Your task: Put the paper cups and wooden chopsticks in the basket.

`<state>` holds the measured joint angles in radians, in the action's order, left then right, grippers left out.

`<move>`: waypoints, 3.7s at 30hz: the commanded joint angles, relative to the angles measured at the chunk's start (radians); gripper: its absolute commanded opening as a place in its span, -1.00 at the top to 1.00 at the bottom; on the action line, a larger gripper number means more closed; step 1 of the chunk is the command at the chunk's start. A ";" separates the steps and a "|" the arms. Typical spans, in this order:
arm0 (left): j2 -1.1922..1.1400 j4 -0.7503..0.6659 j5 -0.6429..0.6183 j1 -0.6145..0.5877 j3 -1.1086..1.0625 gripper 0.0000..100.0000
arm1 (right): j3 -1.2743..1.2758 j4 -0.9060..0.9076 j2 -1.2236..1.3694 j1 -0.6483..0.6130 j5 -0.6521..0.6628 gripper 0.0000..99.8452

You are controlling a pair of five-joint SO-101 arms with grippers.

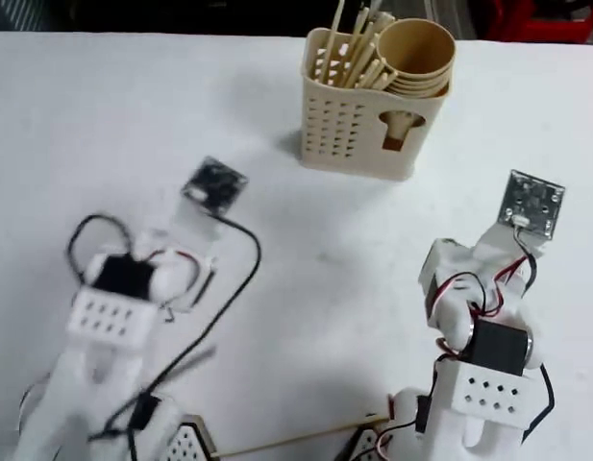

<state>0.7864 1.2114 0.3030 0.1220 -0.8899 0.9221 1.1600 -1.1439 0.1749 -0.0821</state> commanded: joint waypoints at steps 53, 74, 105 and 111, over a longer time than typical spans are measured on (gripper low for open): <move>1.038 0.072 -0.063 -0.423 -0.802 0.95 | -0.244 0.165 -0.294 -0.245 0.104 0.96; 1.038 0.072 -0.063 -0.423 -0.802 0.95 | -0.298 0.220 -0.128 -0.237 0.103 0.96; 1.035 0.072 -0.064 -0.236 -0.802 0.95 | -0.430 0.294 0.012 -0.243 0.104 0.96; 1.035 0.072 -0.064 -0.229 -0.802 0.95 | -0.571 0.371 0.260 -0.245 0.141 0.96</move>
<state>1.8205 1.2774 0.2478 -0.1297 -1.6970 0.4327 1.5098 -0.9812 -0.0598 0.0330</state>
